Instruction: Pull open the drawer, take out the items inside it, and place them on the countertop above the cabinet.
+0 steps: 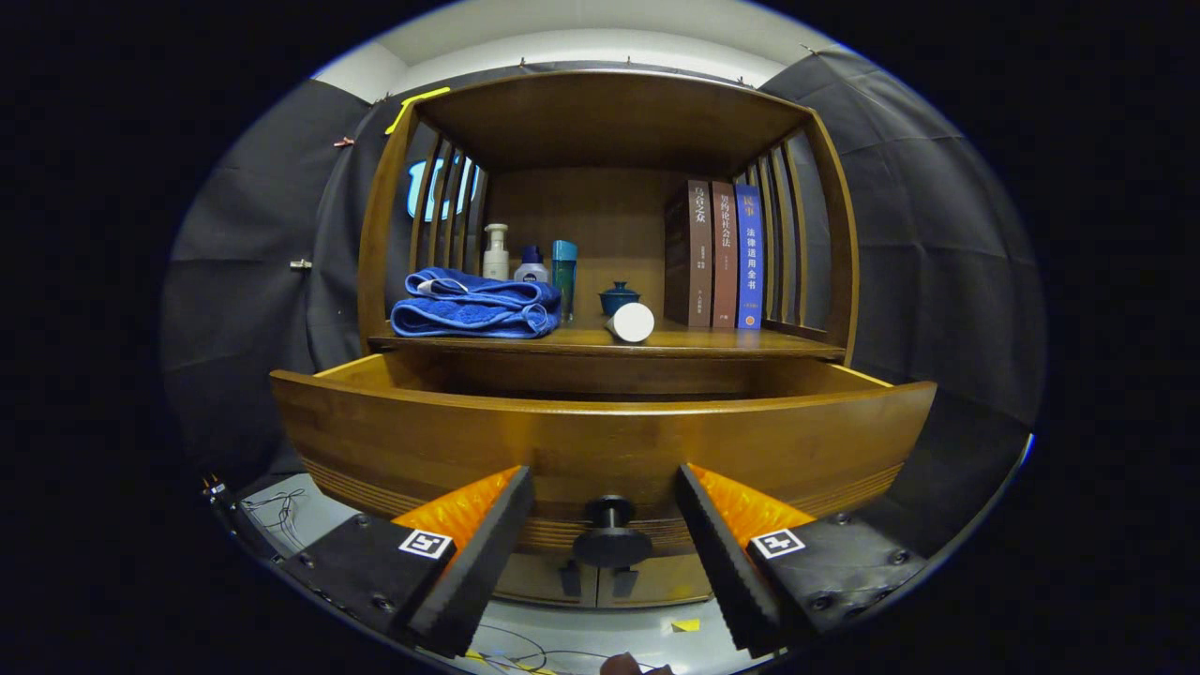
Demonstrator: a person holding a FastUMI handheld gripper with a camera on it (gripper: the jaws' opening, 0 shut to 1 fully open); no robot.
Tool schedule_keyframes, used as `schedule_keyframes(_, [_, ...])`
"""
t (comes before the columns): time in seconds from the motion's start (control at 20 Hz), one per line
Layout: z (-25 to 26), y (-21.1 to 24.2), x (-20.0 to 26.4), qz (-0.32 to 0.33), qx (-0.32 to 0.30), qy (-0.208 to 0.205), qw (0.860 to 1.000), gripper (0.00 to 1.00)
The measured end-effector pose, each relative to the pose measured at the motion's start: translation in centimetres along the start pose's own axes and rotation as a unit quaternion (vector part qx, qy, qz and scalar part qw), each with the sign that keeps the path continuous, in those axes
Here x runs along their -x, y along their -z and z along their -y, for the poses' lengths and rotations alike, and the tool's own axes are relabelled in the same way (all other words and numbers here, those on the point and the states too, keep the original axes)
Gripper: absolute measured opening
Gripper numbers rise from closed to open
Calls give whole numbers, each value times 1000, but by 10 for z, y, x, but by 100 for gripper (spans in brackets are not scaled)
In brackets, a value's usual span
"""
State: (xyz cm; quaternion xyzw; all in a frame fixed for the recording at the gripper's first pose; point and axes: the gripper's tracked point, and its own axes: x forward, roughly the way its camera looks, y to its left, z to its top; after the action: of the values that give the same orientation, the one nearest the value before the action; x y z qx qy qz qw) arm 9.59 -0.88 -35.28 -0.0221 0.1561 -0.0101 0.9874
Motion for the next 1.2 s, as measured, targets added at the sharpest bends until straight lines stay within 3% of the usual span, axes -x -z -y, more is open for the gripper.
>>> schedule_keyframes(0.7, [-1, -10, -82, -1, 5, 8, 1000, 100])
schedule_keyframes(1.2, [-3, -13, -115, -8, 8, 13, 1000, 100])
